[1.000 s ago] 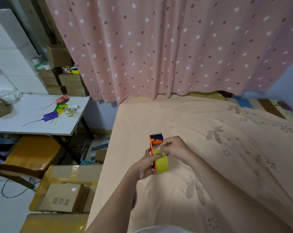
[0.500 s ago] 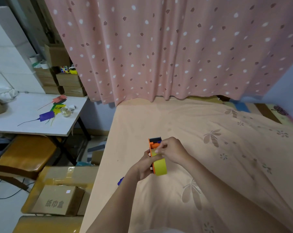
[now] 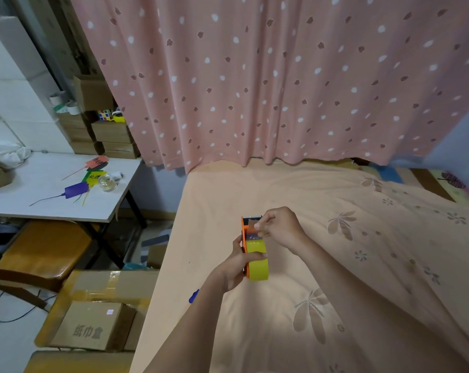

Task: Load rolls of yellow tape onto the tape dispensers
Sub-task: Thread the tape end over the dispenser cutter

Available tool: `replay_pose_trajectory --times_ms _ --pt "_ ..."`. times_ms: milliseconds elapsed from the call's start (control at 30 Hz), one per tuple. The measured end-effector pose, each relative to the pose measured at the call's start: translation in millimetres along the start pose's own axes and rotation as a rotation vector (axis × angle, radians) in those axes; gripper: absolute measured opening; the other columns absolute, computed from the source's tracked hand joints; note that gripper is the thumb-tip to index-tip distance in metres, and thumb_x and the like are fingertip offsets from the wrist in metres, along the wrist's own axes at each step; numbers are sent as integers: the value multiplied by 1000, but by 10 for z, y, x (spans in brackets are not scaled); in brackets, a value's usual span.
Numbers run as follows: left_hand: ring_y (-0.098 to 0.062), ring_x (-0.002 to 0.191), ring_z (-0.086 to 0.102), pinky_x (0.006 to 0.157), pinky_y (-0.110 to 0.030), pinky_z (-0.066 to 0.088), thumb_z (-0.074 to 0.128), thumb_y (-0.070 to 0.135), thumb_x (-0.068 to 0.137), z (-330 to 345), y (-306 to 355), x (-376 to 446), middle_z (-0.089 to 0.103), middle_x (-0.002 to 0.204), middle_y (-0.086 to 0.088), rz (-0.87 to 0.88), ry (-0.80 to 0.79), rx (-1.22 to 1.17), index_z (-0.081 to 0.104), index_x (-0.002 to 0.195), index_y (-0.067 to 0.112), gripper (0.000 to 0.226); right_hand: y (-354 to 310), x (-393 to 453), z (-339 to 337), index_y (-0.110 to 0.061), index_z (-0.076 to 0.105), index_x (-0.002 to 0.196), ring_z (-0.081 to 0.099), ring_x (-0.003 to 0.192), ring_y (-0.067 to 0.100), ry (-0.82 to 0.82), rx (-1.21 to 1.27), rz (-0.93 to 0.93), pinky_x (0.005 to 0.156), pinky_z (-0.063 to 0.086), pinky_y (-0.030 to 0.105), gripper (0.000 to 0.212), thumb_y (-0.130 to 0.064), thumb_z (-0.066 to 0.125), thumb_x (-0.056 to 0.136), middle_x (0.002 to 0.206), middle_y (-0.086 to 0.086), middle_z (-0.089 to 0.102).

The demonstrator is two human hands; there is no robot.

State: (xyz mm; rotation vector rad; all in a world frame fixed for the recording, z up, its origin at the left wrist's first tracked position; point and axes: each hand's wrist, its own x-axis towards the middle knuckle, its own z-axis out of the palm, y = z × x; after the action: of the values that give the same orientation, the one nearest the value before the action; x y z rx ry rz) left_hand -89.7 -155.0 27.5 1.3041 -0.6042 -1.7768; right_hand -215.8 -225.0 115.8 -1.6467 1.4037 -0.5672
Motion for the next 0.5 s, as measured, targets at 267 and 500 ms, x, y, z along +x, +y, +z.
replay_pose_trajectory --times_ms 267,500 --pt "-27 124 60 94 -48 55 85 35 63 -85 117 60 56 141 -3 -24 -32 -37 33 146 36 98 -148 113 -38 -11 64 73 78 75 29 -187 -20 15 86 61 45 18 -6 69 90 74 5 78" --pt "-29 114 63 101 -53 51 88 34 59 -207 140 135 58 136 -5 -52 -4 -5 36 143 38 99 -130 92 -24 -13 68 70 78 74 24 -212 -27 -3 89 60 45 17 -12 77 84 79 13 78"
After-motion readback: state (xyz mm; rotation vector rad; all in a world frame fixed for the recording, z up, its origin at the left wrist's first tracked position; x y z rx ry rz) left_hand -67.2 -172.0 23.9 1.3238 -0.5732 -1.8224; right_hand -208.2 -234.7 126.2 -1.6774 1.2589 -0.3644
